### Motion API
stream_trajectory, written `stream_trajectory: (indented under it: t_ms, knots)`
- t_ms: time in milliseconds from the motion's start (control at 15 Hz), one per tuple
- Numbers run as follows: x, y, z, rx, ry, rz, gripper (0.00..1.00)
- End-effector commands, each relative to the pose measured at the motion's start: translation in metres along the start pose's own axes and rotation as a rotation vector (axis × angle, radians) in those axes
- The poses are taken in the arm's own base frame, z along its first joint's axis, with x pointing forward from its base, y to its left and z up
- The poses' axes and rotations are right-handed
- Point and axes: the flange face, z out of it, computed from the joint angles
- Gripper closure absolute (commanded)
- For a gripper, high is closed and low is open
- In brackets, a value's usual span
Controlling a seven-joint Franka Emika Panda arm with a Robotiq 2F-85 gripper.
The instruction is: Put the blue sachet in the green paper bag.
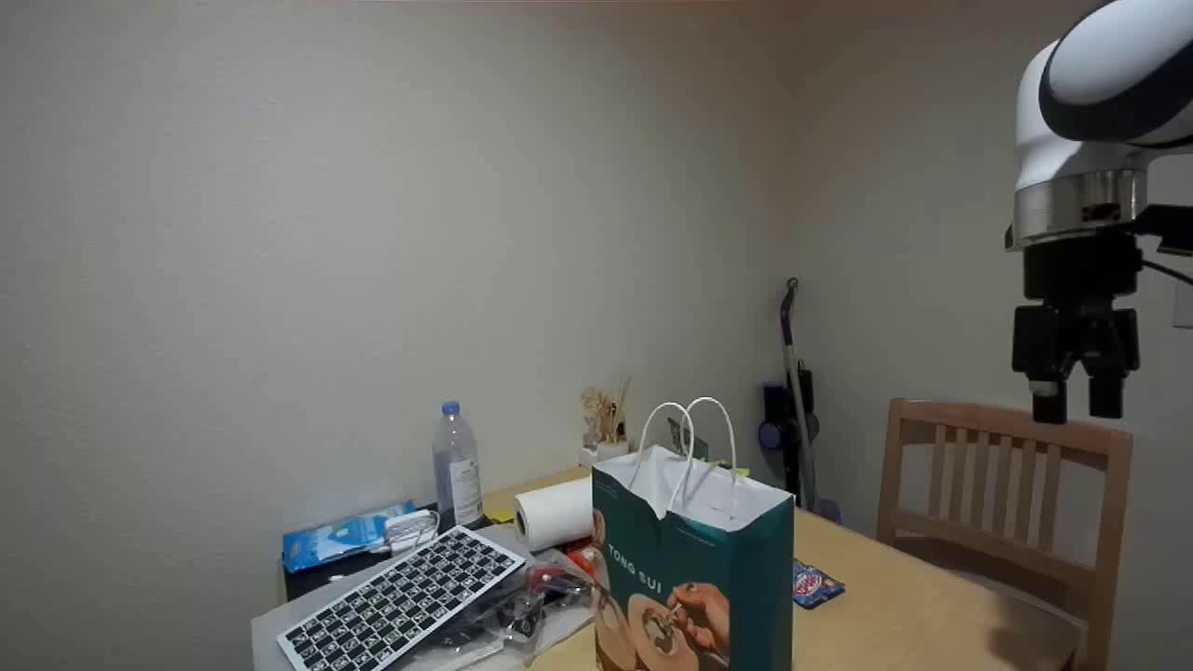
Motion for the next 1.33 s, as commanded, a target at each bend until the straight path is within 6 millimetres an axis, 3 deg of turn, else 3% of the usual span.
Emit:
stream_trajectory:
  t_ms: [0, 267, 400, 867, 1000, 1267]
  knots:
    - [0.000, 0.000, 0.000, 0.000, 0.000, 0.000, 0.00]
    - [0.000, 0.000, 0.000, 0.000, 0.000, 0.000, 0.00]
    - [0.009, -0.004, 0.003, -0.027, -0.017, -0.014, 0.00]
    - [0.040, -0.050, 0.035, -0.131, -0.132, -0.129, 0.00]
    - [0.030, -0.049, 0.033, -0.098, -0.126, -0.121, 0.00]
    - [0.039, -0.054, 0.037, -0.118, -0.150, -0.134, 0.00]
